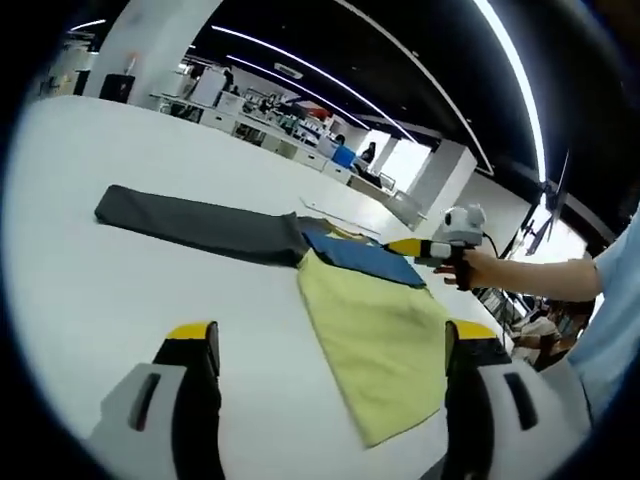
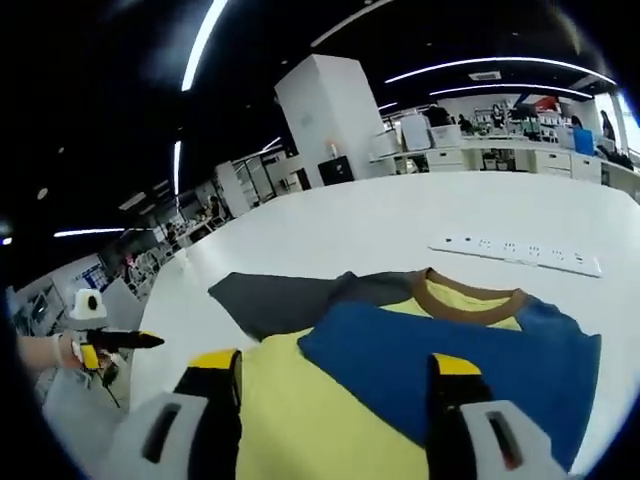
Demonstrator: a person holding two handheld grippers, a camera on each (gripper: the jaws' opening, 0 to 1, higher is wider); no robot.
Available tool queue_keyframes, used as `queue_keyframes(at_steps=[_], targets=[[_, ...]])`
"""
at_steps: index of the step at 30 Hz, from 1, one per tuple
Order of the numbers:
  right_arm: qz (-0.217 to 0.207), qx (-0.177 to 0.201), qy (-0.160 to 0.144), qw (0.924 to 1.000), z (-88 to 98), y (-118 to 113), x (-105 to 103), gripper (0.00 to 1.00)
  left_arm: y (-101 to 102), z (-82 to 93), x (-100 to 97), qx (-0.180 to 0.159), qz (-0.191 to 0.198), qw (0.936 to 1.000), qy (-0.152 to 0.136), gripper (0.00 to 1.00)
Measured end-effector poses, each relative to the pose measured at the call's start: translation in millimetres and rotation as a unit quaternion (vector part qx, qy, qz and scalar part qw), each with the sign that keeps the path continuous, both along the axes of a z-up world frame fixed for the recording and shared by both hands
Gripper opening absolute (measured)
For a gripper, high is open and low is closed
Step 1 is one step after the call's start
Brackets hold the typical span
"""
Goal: Fold the garment on the visible template until the final outline fits inside the template.
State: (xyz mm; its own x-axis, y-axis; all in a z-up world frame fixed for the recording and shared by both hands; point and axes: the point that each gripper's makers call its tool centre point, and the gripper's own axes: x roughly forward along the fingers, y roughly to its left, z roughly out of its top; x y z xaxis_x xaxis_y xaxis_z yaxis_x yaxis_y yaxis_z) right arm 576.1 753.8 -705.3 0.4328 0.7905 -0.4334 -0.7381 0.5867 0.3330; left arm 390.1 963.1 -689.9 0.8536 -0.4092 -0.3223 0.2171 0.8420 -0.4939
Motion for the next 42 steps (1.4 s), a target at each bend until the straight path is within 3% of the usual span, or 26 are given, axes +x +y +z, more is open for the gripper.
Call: queue_keyframes(at_steps=[7,11,14,16,17,19,23,25,29,31,32,35,39,42], targets=[[-0.014,0.022,-0.008,0.9996,5.5,-44.7,-25.2,0.81,45.9,22.5,31.7,0.033,0.025,0.9991,-0.010,0.89],[-0.033,0.039,-0.011,0.9986,12.1,-67.2,-34.0,0.82,83.1,27.4,55.8,0.037,0.082,0.9959,-0.013,0.90],[-0.044,0.043,-0.010,0.9981,14.0,-78.1,-38.1,0.81,108.5,22.4,65.7,0.041,0.130,0.9907,0.000,0.89],[-0.047,0.041,-0.008,0.9980,13.8,-81.7,-41.8,0.81,124.7,15.7,69.8,0.061,0.153,0.9863,0.008,0.82],[-0.048,0.041,-0.008,0.9980,12.8,-84.0,-43.2,0.81,134.4,9.0,71.7,0.056,0.172,0.9834,0.019,0.79],[-0.048,0.036,-0.006,0.9982,10.1,-86.5,-44.8,0.80,139.7,2.2,74.2,0.032,0.188,0.9810,0.033,0.77],[-0.059,0.044,-0.003,0.9973,13.2,-91.2,-46.6,0.79,159.2,-23.7,76.6,0.090,0.195,0.9742,0.069,0.72],[-0.066,0.052,0.000,0.9965,15.3,-92.8,-47.6,0.79,164.0,-32.2,78.2,0.080,0.204,0.9721,0.083,0.68],[-0.069,0.059,0.001,0.9959,16.2,-93.4,-53.2,0.79,173.6,-35.4,86.7,0.060,0.230,0.9680,0.079,0.63],[-0.067,0.057,-0.001,0.9961,13.8,-94.1,-54.5,0.79,176.3,-41.5,89.5,0.064,0.234,0.9664,0.086,0.59],[-0.072,0.060,-0.003,0.9955,14.1,-95.8,-53.7,0.79,180.7,-47.3,88.2,0.058,0.246,0.9620,0.103,0.58],[-0.084,0.067,-0.003,0.9942,16.0,-98.8,-52.5,0.76,187.9,-51.9,89.9,0.058,0.259,0.9582,0.106,0.53],[-0.094,0.071,-0.004,0.9930,17.5,-104.0,-51.9,0.73,191.8,-50.7,96.7,0.042,0.273,0.9562,0.098,0.45],[-0.098,0.073,0.001,0.9925,16.8,-106.8,-52.3,0.73,195.5,-51.1,98.6,0.023,0.293,0.9510,0.098,0.37]])
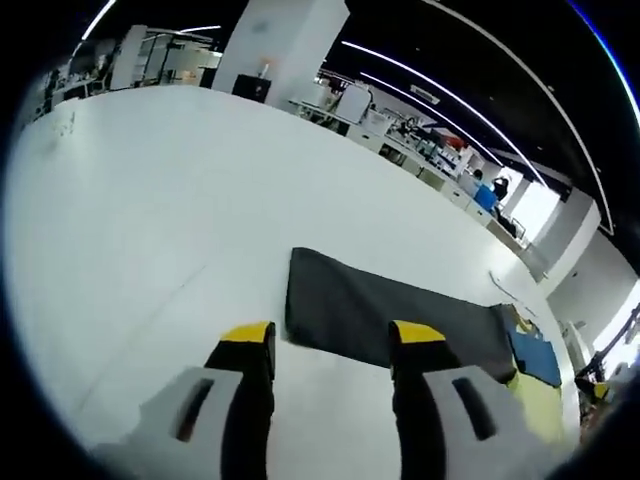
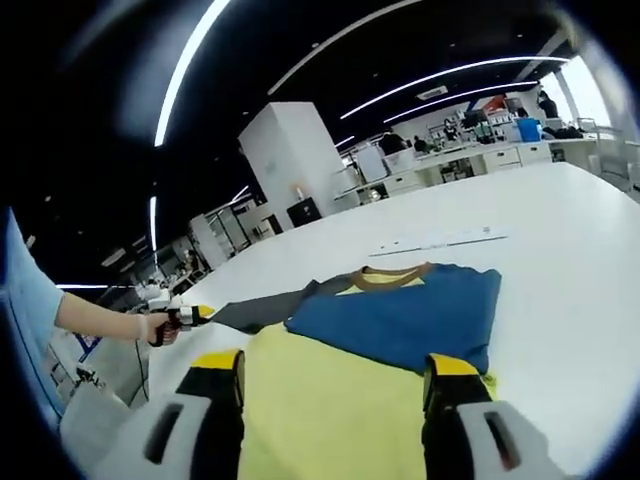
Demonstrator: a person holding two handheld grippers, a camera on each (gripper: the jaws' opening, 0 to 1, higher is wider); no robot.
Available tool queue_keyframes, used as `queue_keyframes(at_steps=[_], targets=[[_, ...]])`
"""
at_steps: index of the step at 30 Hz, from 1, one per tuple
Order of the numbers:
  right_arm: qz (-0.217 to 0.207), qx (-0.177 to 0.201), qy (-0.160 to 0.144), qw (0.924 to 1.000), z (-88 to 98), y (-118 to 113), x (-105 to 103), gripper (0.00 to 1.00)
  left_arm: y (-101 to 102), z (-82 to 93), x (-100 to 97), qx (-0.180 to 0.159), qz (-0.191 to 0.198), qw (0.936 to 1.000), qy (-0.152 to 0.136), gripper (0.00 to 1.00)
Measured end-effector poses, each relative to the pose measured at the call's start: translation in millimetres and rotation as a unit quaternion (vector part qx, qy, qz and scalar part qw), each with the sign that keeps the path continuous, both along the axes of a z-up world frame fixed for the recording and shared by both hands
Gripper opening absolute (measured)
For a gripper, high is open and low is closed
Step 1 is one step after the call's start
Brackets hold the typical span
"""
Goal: Fold the garment on the visible template until the final outline fits inside the template.
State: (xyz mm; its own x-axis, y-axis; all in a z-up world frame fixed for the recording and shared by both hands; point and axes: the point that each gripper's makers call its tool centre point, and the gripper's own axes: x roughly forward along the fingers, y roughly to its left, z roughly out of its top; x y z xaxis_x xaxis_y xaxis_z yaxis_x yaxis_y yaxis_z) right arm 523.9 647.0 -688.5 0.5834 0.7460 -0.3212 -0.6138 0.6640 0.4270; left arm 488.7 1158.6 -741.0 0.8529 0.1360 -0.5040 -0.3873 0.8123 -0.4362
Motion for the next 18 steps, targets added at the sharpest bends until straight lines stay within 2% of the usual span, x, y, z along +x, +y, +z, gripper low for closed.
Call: queue_keyframes(at_steps=[3,8,9,12,14,15,16,18], targets=[[0.000,-0.005,-0.001,1.0000,-1.0,-1.5,0.2,0.72,2.3,-3.2,-0.4,-0.015,0.017,0.9997,0.001,0.25],[0.000,-0.009,-0.001,1.0000,-2.4,-1.4,0.1,0.71,10.7,-10.0,-1.9,-0.013,0.029,0.9994,0.012,0.00],[0.001,-0.012,-0.002,0.9999,-2.8,-1.4,-0.2,0.70,12.3,-11.2,-2.8,-0.018,0.038,0.9990,0.015,0.01],[0.001,-0.010,0.001,0.9999,-3.6,-1.6,-0.1,0.70,8.1,-9.1,-0.5,-0.020,0.029,0.9993,0.011,0.00],[0.000,-0.012,0.001,0.9999,-4.6,-2.7,0.3,0.69,3.3,-6.3,1.0,0.022,-0.011,0.9996,0.016,0.00],[-0.002,-0.009,0.002,1.0000,-3.9,-2.2,0.2,0.69,-1.8,-3.2,3.6,0.029,-0.031,0.9990,0.011,0.00],[-0.002,-0.008,0.003,1.0000,-3.5,-1.8,-0.3,0.68,-11.4,0.5,6.7,0.025,-0.053,0.9982,0.008,0.00],[0.000,-0.014,0.001,0.9999,-3.8,-0.9,-1.3,0.68,-23.5,9.6,13.4,0.015,-0.073,0.9972,-0.007,0.00]])
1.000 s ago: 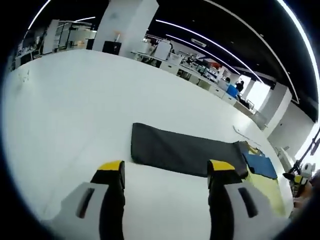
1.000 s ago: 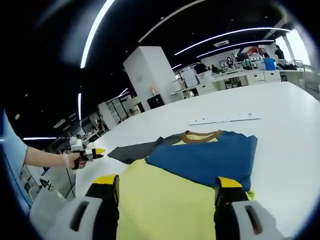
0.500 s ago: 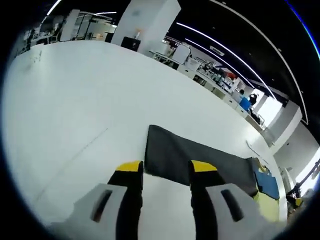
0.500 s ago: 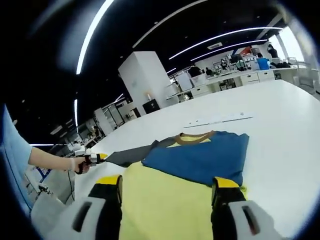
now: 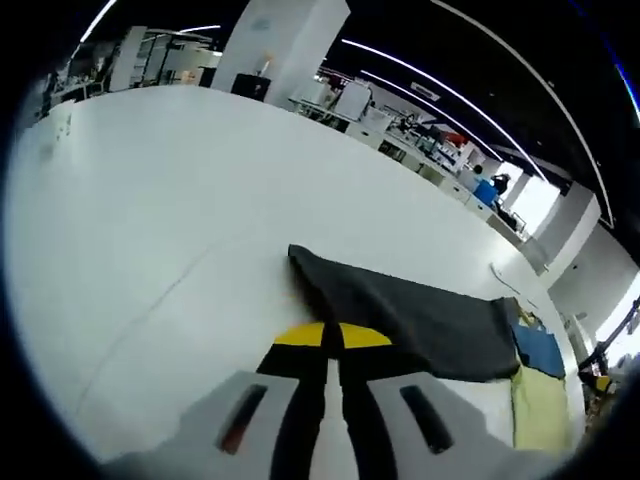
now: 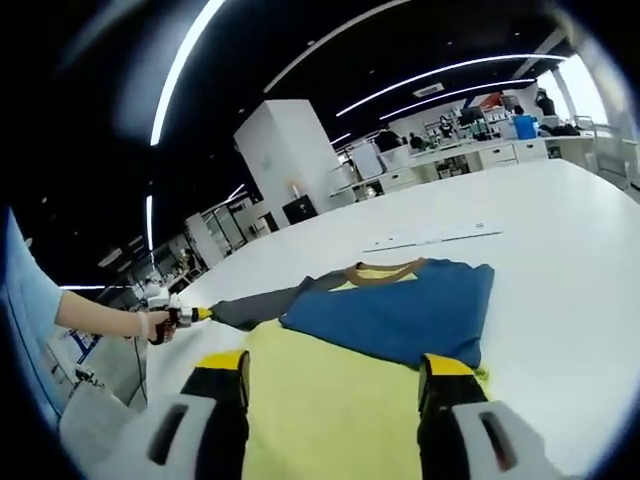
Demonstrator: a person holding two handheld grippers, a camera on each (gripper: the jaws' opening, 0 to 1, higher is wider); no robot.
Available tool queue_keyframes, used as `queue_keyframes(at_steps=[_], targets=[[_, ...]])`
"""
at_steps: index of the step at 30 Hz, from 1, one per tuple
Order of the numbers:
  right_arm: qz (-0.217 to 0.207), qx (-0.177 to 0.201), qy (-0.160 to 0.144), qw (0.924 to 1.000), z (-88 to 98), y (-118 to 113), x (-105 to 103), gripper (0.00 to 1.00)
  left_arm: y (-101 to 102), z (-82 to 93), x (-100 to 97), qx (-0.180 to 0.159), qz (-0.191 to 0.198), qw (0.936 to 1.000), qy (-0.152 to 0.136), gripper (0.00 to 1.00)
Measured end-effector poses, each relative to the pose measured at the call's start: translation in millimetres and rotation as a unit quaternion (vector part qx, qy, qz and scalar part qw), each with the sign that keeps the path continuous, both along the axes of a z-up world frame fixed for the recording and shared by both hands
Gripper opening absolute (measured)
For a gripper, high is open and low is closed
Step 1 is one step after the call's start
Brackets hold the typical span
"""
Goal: Fold the garment on the visible template until the final outline fits inside the template.
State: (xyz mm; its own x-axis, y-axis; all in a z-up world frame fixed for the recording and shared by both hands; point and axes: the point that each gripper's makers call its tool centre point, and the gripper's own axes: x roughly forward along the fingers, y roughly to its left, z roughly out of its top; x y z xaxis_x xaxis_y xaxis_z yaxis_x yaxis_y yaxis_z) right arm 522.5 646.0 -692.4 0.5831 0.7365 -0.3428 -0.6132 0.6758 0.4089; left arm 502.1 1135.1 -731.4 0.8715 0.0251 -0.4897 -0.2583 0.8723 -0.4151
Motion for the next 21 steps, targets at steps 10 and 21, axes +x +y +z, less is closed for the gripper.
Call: queue_keyframes(at_steps=[10,21], targets=[[0.005,0.009,-0.004,0.9999,3.2,3.3,-4.7,0.72,-60.7,54.9,38.1,-0.009,-0.091,0.9933,-0.072,0.00],[0.011,-0.016,-0.009,0.9998,-6.8,-16.9,-15.9,0.90,-142.5,79.9,75.1,-0.003,-0.193,0.9778,-0.082,0.00]])
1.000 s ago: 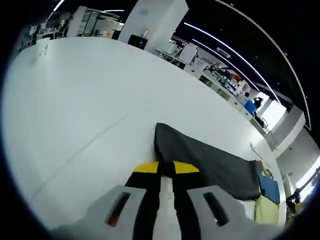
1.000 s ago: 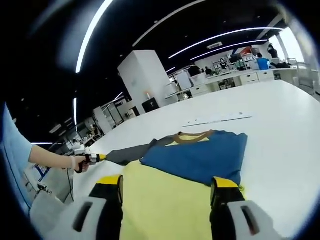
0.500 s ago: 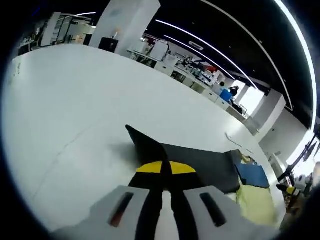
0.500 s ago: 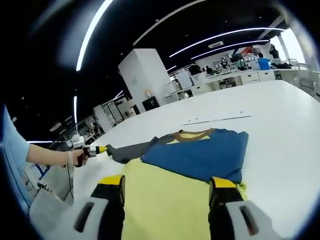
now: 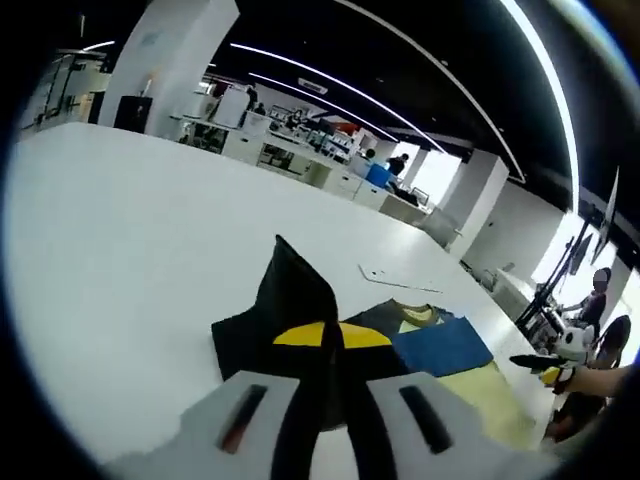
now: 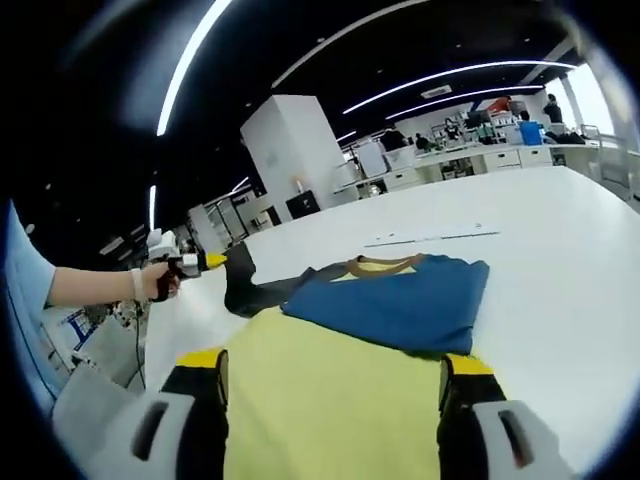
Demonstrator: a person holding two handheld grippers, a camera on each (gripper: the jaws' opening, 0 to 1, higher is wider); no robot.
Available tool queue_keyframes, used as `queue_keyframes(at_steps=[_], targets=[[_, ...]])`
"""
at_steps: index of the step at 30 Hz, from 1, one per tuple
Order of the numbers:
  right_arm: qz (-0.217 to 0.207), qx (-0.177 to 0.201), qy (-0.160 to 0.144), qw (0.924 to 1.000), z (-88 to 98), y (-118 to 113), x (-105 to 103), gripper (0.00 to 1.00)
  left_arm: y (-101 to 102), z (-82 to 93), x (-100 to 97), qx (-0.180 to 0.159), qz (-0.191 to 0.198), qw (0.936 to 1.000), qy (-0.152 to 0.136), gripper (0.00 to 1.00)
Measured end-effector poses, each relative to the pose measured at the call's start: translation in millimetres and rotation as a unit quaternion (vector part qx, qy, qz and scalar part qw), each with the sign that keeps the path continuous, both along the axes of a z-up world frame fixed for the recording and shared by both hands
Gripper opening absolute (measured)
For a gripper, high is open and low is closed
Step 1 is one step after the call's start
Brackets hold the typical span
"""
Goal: Fold the garment on the visible template until the final outline fits inside the template.
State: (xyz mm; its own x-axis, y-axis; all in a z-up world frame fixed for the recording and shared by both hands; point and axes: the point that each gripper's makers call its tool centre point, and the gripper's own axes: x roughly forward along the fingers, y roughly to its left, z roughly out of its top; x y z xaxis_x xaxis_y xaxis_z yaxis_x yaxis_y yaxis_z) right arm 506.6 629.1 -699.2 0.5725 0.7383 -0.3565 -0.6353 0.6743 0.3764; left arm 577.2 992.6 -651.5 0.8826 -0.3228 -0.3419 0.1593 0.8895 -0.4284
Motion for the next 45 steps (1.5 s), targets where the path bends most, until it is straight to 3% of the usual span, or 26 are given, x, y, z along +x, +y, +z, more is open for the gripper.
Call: queue_keyframes(at_steps=[7,14,21,29,38,45], targets=[[-0.008,0.003,0.003,1.0000,-1.5,-14.7,-5.9,0.93,-42.5,-1.4,15.6,-0.016,-0.022,0.9996,0.003,0.00],[-0.020,0.007,0.009,0.9997,-3.9,-27.8,-7.2,0.92,-89.7,3.5,32.2,-0.056,-0.044,0.9974,0.001,0.00],[-0.029,0.010,0.018,0.9994,-9.9,-36.8,-9.7,0.90,-154.7,10.9,44.8,-0.085,-0.084,0.9928,-0.017,0.00],[-0.042,0.018,0.024,0.9987,-13.0,-44.3,-11.5,0.90,-221.3,10.1,55.1,-0.126,-0.113,0.9853,-0.017,0.00],[-0.057,0.024,0.035,0.9975,-20.6,-55.7,-14.1,0.89,-291.6,11.5,47.4,-0.155,-0.171,0.9726,-0.033,0.00],[-0.068,0.024,0.046,0.9964,-28.6,-64.2,-18.9,0.88,-336.1,-5.6,37.1,-0.164,-0.204,0.9652,-0.016,0.00]])
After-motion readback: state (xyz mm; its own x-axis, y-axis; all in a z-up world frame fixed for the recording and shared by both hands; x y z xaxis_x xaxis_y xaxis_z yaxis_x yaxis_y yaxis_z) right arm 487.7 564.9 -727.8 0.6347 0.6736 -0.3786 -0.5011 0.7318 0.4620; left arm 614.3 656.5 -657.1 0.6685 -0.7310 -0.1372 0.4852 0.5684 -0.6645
